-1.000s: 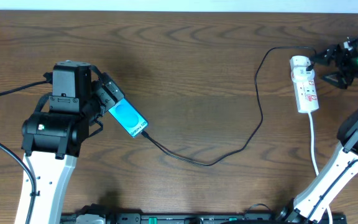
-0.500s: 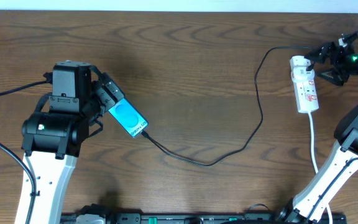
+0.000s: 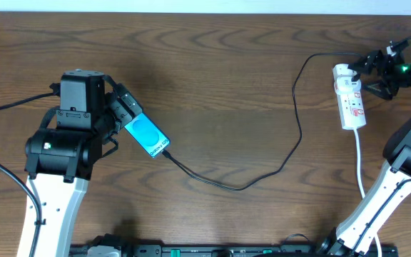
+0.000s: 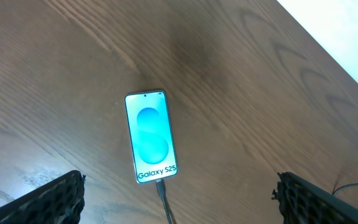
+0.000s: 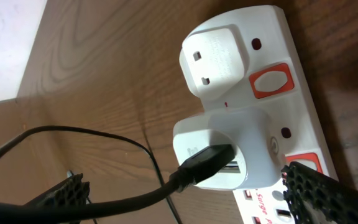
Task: Plug charger to phone and switch on socket
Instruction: 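Press down the orange switch with the right gripper, then hold the right gripper on the switch as the red light turns on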
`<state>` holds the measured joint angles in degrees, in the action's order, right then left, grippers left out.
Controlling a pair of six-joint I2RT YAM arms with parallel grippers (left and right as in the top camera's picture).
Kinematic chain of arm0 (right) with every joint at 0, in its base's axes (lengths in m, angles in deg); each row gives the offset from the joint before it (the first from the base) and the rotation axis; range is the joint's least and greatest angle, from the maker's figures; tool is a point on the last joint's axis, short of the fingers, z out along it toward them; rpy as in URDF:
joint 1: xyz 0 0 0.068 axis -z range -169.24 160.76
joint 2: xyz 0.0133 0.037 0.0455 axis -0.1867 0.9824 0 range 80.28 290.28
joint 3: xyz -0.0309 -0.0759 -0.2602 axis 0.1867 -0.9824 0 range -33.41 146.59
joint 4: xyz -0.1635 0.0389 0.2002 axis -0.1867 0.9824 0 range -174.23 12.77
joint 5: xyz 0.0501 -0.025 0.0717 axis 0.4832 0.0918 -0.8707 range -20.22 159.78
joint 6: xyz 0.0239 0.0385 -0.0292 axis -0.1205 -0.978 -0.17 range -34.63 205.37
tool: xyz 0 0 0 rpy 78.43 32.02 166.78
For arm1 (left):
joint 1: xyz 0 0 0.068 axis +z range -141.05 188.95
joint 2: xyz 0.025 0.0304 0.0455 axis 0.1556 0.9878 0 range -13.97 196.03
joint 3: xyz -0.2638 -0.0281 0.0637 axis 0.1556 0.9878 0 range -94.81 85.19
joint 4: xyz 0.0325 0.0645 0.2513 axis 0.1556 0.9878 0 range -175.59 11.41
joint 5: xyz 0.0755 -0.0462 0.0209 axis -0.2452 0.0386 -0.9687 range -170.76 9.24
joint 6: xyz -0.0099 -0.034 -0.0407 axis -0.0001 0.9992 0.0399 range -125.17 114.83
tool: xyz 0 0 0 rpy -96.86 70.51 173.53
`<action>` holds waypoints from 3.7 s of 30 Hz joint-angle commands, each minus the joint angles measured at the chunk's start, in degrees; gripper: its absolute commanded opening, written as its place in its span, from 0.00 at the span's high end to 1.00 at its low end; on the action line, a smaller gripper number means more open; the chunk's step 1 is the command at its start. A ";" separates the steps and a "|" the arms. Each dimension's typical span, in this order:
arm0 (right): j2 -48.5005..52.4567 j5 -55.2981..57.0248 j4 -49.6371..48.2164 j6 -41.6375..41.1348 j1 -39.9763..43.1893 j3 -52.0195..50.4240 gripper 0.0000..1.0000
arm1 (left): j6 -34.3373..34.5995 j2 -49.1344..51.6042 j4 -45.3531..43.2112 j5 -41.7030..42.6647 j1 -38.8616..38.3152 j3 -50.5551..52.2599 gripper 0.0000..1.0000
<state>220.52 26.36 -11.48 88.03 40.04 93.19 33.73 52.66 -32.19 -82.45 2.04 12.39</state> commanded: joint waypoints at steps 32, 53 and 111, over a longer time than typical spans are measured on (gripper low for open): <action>2.82 1.46 -0.33 1.77 -0.48 0.90 0.01 | -0.74 -0.42 0.39 -2.01 -0.02 -1.49 0.02; 2.84 3.41 0.37 1.14 -1.49 0.83 0.01 | -0.74 -0.42 0.39 -2.01 -0.02 -1.49 0.02; 2.93 7.91 1.64 -0.46 -2.47 0.76 0.01 | -0.74 -0.42 0.39 -1.99 -0.02 -1.49 0.02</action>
<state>222.40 33.85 -10.01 88.51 37.37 93.30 33.75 52.66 -31.99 -83.30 2.04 12.39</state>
